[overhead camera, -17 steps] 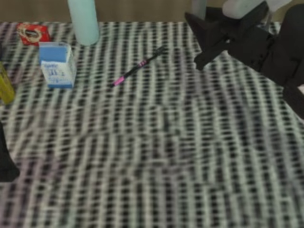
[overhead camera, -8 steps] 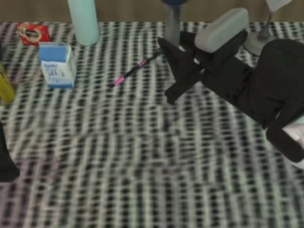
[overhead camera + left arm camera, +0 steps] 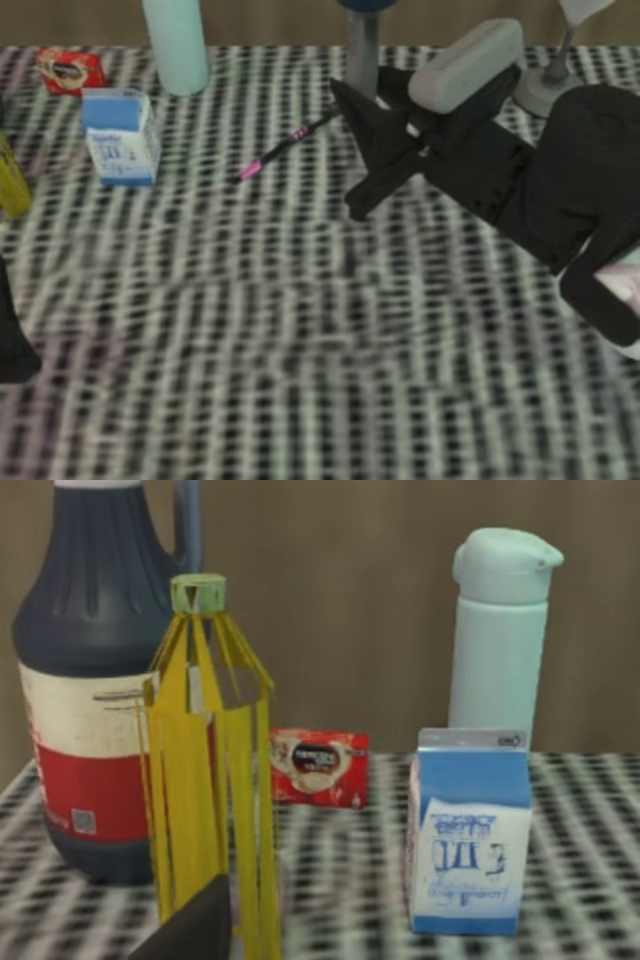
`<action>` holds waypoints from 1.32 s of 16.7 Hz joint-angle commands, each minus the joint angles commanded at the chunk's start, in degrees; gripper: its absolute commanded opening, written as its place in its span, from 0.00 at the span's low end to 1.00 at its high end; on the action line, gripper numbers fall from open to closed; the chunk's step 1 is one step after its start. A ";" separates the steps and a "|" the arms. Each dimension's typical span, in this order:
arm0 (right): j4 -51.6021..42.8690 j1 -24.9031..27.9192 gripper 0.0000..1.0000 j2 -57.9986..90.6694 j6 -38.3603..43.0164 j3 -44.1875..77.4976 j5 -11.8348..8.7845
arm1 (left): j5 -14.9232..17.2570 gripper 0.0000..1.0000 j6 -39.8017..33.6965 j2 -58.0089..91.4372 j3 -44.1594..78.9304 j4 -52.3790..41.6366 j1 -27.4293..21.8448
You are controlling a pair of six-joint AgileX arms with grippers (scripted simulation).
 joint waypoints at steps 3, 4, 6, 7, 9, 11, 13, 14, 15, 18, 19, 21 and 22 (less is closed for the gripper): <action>0.00 0.00 0.00 0.00 0.00 0.00 0.00 | 0.07 1.00 0.00 0.08 0.06 0.04 -0.03; 0.00 0.00 0.00 0.00 0.00 0.00 0.00 | 0.63 1.00 0.02 0.73 0.57 0.37 -0.24; 0.00 0.00 0.00 0.00 0.00 0.00 0.00 | 3.12 1.00 0.11 3.81 2.90 1.88 -1.17; 0.00 0.00 0.00 0.00 0.00 0.00 0.00 | 4.93 1.00 0.18 6.26 4.61 2.99 -1.82; 0.00 0.00 0.00 0.00 0.00 0.00 0.00 | 9.46 1.00 0.36 13.09 8.87 5.74 -3.43; 0.00 0.00 0.00 0.00 0.00 0.00 0.00 | 14.73 1.00 0.58 22.07 13.77 8.87 -5.30; 0.00 0.00 0.00 0.00 0.00 0.00 0.00 | 20.40 1.00 0.78 32.23 18.97 12.16 -7.32; 0.00 0.00 0.00 0.00 0.00 0.00 0.00 | 23.29 1.00 0.87 37.26 21.57 13.80 -8.35; 0.00 0.00 0.00 0.00 0.00 0.00 0.00 | 26.15 1.00 0.94 42.05 24.14 15.42 -9.38; 0.00 0.00 0.00 0.00 0.00 0.00 0.00 | 34.16 1.00 1.13 54.53 31.38 20.00 -12.29; 0.00 0.00 0.00 0.00 0.00 0.00 0.00 | 36.52 1.00 1.19 58.26 33.57 21.41 -13.15; 0.00 0.00 0.00 0.00 0.00 0.00 0.00 | 40.67 1.00 1.36 64.97 37.50 23.96 -14.64; 0.00 0.00 0.00 0.00 0.00 0.00 0.00 | 42.38 1.00 1.46 67.64 39.16 25.06 -15.26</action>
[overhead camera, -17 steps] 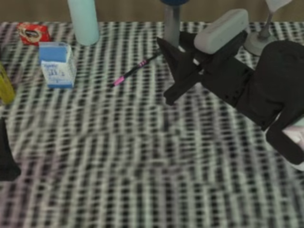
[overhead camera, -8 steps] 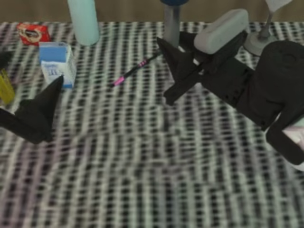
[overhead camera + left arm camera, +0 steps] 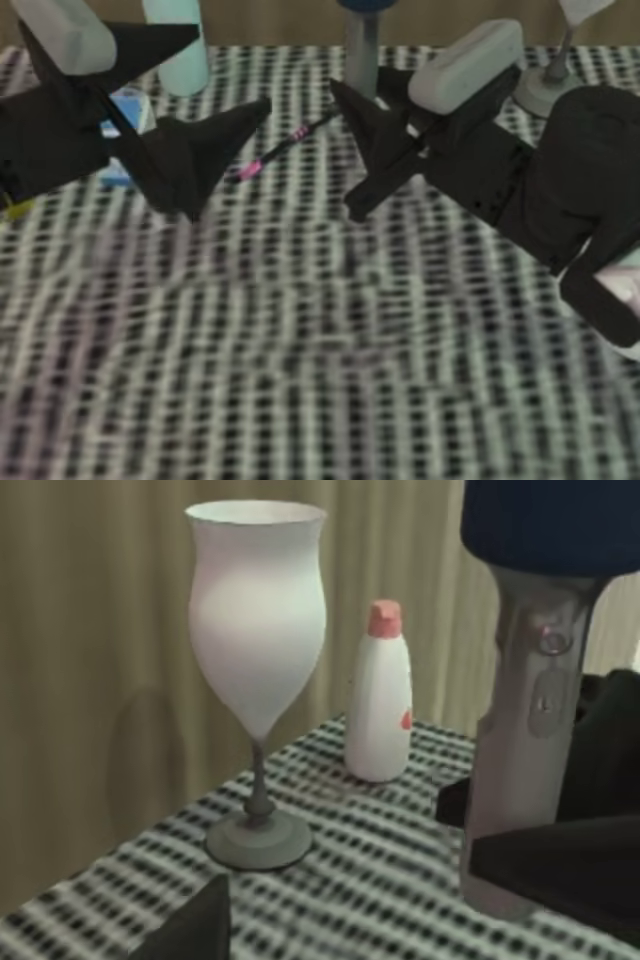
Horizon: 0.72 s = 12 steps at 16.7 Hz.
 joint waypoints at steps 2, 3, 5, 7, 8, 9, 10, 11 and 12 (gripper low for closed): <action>0.00 0.00 0.00 0.00 0.00 0.00 0.00 | 2.56 1.00 0.19 3.73 2.54 1.69 -0.92; 0.00 0.00 0.00 0.00 0.00 0.00 0.00 | 3.34 1.00 0.26 4.86 3.32 2.22 -1.21; 0.00 0.00 0.00 0.00 0.00 0.00 0.00 | 3.73 1.00 0.30 5.43 3.72 2.48 -1.35; 0.00 0.00 0.00 0.00 0.00 0.00 0.00 | 3.73 1.00 0.30 5.43 3.72 2.48 -1.35; 0.00 0.00 0.00 0.00 0.00 0.00 0.00 | 3.61 1.00 0.28 5.22 3.48 2.35 -1.05; 0.00 0.00 0.00 0.00 0.00 0.00 0.00 | 3.52 1.00 0.28 5.40 3.64 2.40 -1.19; 0.00 0.00 0.00 0.00 0.00 0.00 0.00 | 3.10 1.00 0.26 6.17 4.30 2.61 -1.76; 0.00 0.00 0.00 0.00 0.00 0.00 0.00 | 2.35 1.00 0.22 7.50 5.39 2.94 -2.66; 0.00 0.00 0.00 0.00 0.00 0.00 0.00 | 1.28 1.00 0.16 9.26 6.82 3.36 -3.83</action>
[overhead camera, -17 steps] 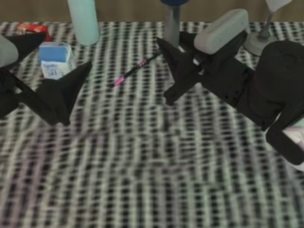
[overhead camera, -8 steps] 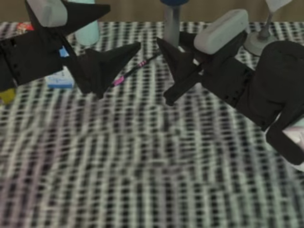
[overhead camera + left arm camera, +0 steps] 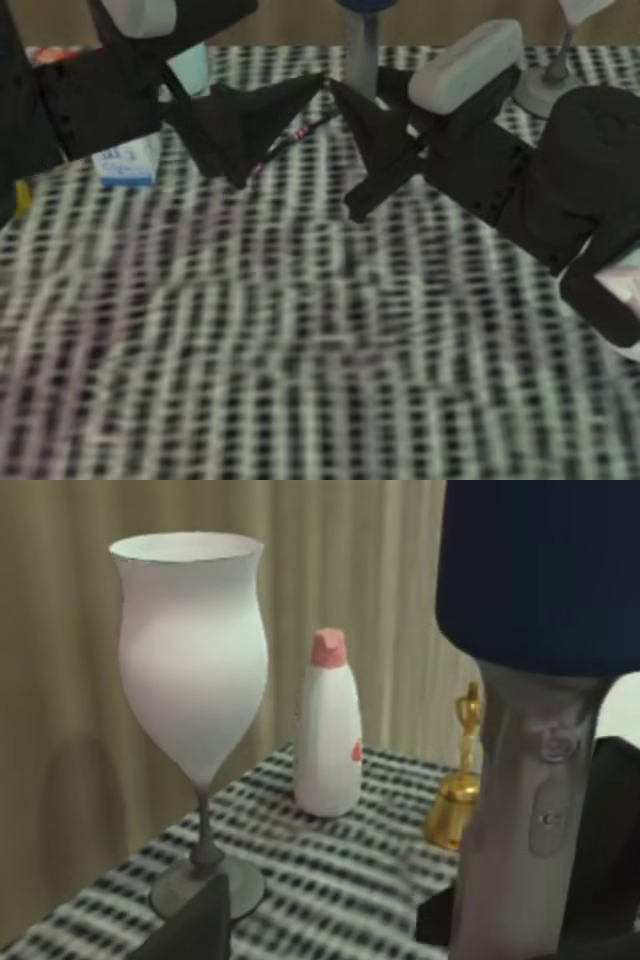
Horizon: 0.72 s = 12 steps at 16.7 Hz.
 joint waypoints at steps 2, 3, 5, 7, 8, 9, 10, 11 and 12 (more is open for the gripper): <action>0.00 0.00 0.00 0.00 0.00 0.00 0.00 | -2.73 1.00 -0.14 4.27 3.43 0.97 -2.84; 0.00 0.00 0.00 0.00 0.00 0.00 0.00 | -4.24 1.00 -0.21 6.53 5.26 1.46 -4.39; 0.00 0.00 0.00 0.00 0.00 0.00 0.00 | -7.11 1.00 -0.34 10.67 8.63 2.35 -7.31; 0.00 0.00 0.00 0.00 0.00 0.00 0.00 | -9.17 1.00 -0.43 13.51 10.96 2.94 -9.41; 0.00 0.00 0.00 0.00 0.00 0.00 0.00 | -9.66 1.00 -0.46 14.14 11.50 3.07 -9.91; 0.00 0.00 0.00 0.00 0.00 0.00 0.00 | -9.72 1.00 -0.46 14.22 11.57 3.08 -9.98; 0.00 0.00 0.00 0.00 0.00 0.00 0.00 | -9.72 1.00 -0.46 14.22 11.57 3.08 -9.98; 0.00 0.00 0.00 0.00 0.00 0.00 0.00 | -9.72 1.00 -0.46 14.22 11.57 3.08 -9.98; 0.00 0.00 0.00 0.00 0.00 0.00 0.00 | -9.72 1.00 -0.46 14.22 11.57 3.08 -9.98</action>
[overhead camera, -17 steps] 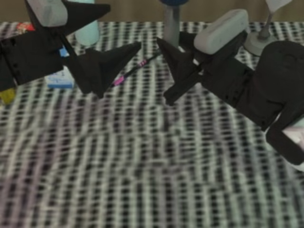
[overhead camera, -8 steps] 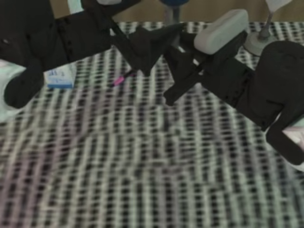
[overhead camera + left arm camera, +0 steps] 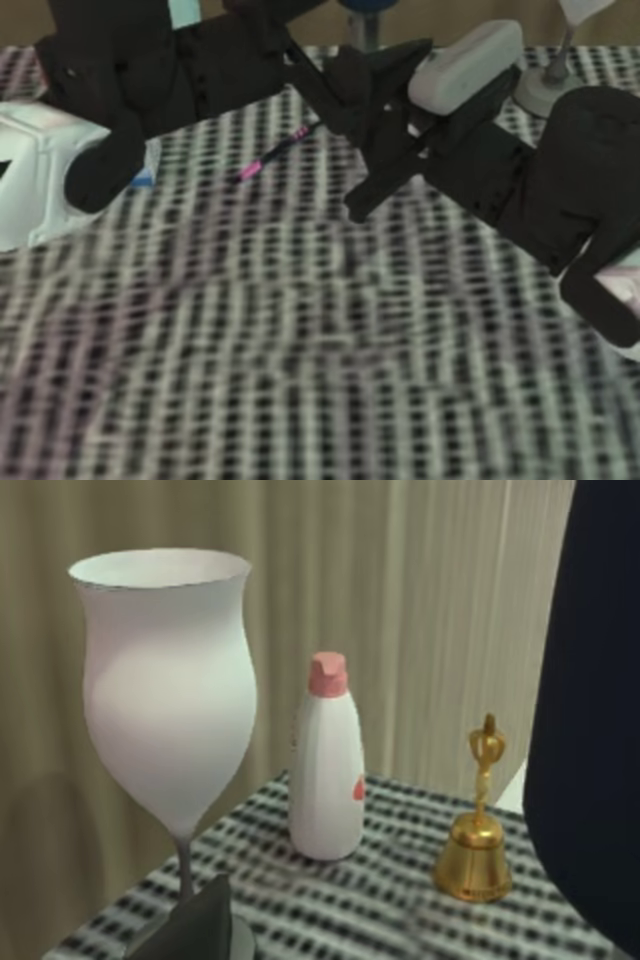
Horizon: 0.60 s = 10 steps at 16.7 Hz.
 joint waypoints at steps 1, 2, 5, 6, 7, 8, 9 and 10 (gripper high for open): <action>0.00 0.00 0.00 0.00 0.00 0.00 0.00 | 0.00 0.92 0.00 0.00 0.00 0.00 0.00; 0.00 0.00 0.00 0.00 0.00 0.00 0.00 | 0.00 0.85 0.00 0.00 0.00 0.00 0.00; 0.00 0.00 0.00 0.00 0.00 0.00 0.00 | 0.00 0.62 0.00 0.00 0.00 0.00 0.00; 0.00 0.00 0.00 0.00 0.00 0.00 0.00 | 0.00 0.55 0.00 0.00 0.00 0.00 0.00; 0.00 0.00 0.00 0.00 0.00 0.00 0.00 | 0.00 0.47 0.00 0.00 0.00 0.00 0.00; 0.00 0.00 0.00 0.00 0.00 0.00 0.00 | 0.00 0.40 0.00 0.00 0.00 0.00 0.00; 0.00 0.00 0.00 0.00 0.00 0.00 0.00 | 0.00 0.32 0.00 0.00 0.00 0.00 0.00; 0.00 0.00 0.00 0.00 0.00 0.00 0.00 | 0.00 0.25 0.00 0.00 0.00 0.00 0.00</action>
